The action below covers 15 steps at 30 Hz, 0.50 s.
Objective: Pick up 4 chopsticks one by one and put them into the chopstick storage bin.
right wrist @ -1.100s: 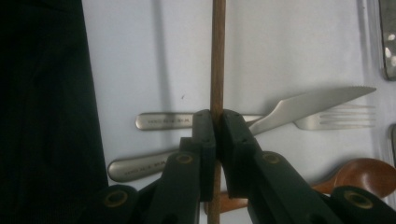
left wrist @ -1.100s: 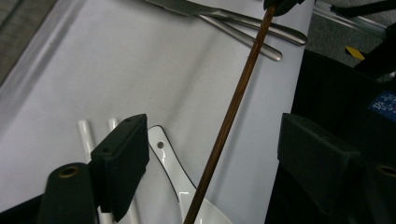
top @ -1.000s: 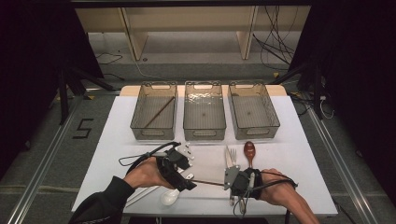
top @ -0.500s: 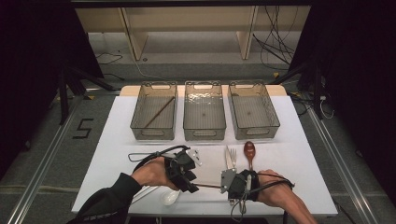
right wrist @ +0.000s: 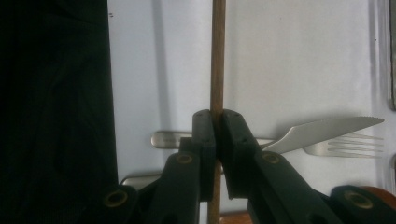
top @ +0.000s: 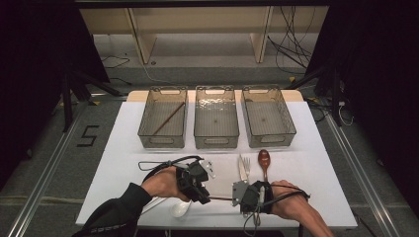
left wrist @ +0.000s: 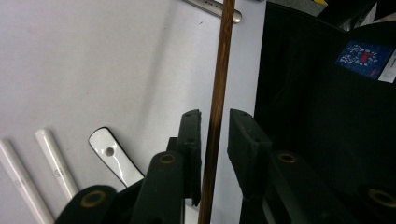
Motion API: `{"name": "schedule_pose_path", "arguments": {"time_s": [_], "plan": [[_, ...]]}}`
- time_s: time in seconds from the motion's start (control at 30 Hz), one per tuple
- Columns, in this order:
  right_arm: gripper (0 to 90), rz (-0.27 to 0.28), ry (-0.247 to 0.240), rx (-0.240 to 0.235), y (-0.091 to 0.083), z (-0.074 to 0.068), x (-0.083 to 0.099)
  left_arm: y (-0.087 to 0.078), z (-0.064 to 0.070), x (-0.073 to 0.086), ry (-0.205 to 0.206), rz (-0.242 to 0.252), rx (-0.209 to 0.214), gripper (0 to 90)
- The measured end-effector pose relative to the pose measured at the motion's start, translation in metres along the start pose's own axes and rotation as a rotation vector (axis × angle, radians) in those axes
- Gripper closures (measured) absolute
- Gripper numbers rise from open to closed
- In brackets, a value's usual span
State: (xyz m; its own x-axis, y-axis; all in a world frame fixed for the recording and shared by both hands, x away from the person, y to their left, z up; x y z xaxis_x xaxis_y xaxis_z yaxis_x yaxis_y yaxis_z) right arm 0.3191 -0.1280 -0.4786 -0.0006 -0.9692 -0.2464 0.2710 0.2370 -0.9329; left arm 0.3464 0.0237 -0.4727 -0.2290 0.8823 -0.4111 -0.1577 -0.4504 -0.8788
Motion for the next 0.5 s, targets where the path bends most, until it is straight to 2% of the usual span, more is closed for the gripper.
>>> {"name": "schedule_pose_path", "arguments": {"time_s": [0.27,0.43,0.5], "plan": [[85.1,0.009,-0.009,0.001,0.0018,-0.0011,-0.0008,0.0035,0.0011,0.0017,0.008,-0.019,0.011,81.3],[84.5,0.007,-0.018,0.001,0.0011,-0.0011,0.0008,0.0032,0.0027,0.0018,0.024,-0.003,0.034,83.5],[83.6,0.023,-0.016,-0.003,0.001,-0.0002,0.001,0.0027,0.0037,0.0022,0.033,0.001,0.039,84.2]]}}
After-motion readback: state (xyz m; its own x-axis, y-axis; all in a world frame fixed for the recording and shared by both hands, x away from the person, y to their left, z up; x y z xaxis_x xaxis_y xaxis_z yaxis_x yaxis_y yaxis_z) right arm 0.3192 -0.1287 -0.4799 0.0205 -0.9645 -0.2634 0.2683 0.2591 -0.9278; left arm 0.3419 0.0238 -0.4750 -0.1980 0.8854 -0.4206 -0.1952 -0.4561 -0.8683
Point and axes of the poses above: each handheld gripper's, and its own axes: y roughly forward along the jaws, x roughly out of its underside, z roughly to its right, the point moved 7 cm from there along y, roughly forward along the jaws, and after that the axes turned 1 degree about x, right-handed, at the moved point
